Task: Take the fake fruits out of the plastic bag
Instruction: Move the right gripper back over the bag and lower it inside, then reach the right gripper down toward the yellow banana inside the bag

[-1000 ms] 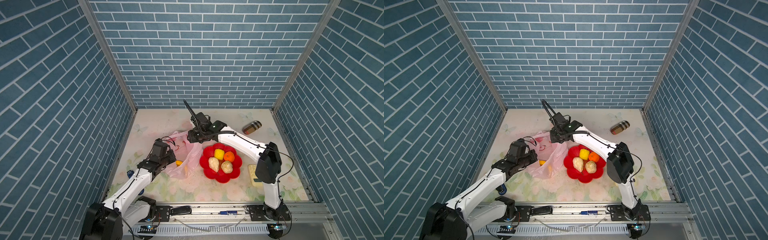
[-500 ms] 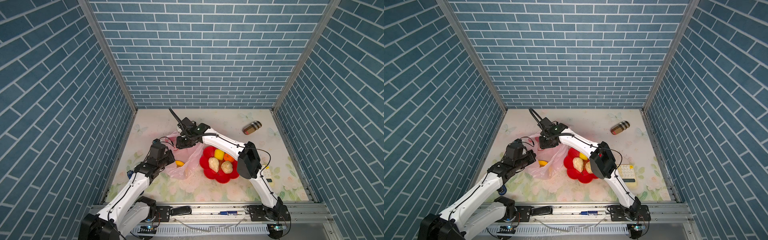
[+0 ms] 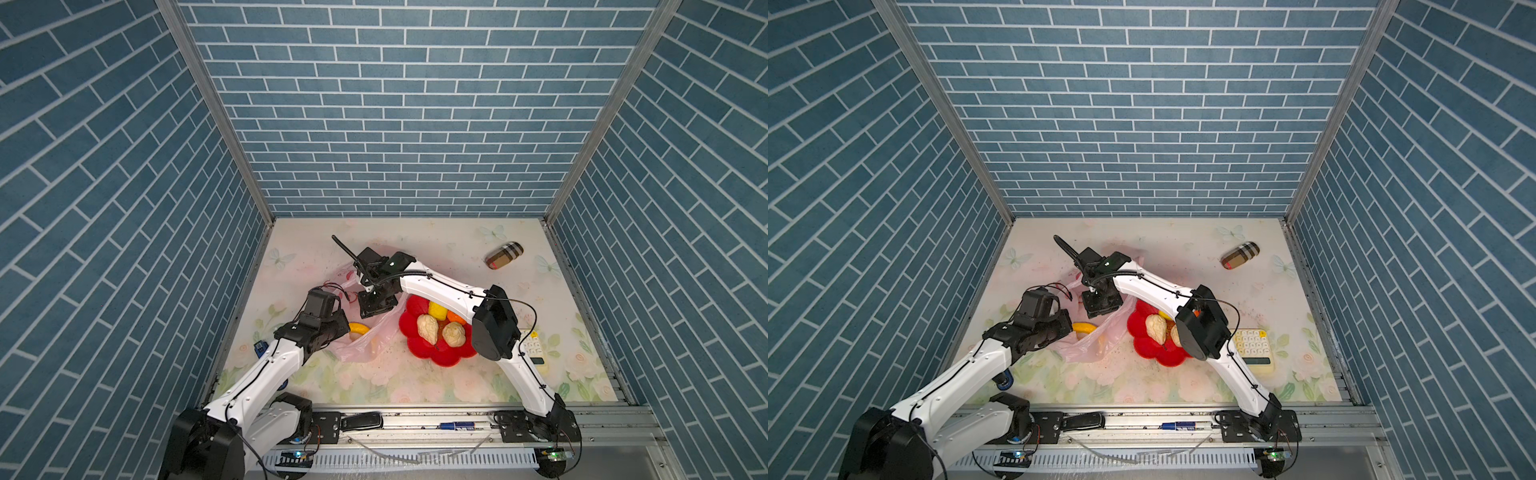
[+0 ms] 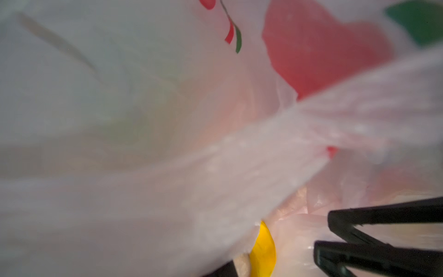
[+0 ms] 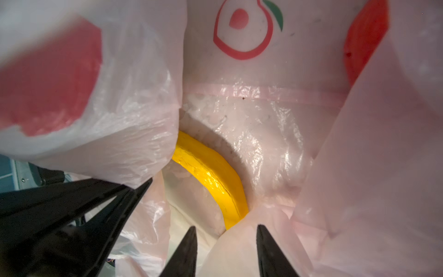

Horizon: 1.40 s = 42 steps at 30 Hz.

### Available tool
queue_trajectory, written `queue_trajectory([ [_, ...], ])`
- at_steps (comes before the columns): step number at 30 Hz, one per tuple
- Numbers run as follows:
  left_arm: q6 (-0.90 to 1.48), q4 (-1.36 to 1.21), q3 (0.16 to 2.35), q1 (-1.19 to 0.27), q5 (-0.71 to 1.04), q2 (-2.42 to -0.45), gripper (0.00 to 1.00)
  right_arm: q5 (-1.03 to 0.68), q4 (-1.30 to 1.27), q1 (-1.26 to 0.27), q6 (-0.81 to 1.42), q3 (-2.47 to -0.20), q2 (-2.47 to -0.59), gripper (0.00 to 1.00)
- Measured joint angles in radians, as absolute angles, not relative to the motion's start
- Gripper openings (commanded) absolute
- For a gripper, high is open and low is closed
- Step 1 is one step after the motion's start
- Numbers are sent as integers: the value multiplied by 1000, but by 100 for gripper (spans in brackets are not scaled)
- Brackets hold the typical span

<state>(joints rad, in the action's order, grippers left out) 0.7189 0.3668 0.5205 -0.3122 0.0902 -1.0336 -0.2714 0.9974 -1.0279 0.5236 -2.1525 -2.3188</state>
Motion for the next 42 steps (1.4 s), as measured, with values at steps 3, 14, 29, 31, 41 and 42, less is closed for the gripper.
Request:
queue_trajectory([
  [3, 730, 360, 499, -312, 87, -1043, 3, -270, 1004, -1031, 481, -2144, -2319, 42],
  [14, 778, 314, 442, -313, 68, -981, 3, -260, 986, -1036, 313, -2138, -2323, 42],
  [29, 793, 272, 421, -313, 65, -953, 3, -273, 984, -1051, 234, -2325, -2491, 42],
  [31, 794, 270, 418, -313, 65, -953, 3, -273, 984, -1051, 229, -2329, -2498, 42],
  [41, 808, 241, 416, -313, 65, -953, 3, -273, 997, -1063, 191, -2329, -2516, 42],
  [42, 811, 236, 414, -313, 65, -953, 3, -272, 999, -1066, 184, -2329, -2517, 42],
])
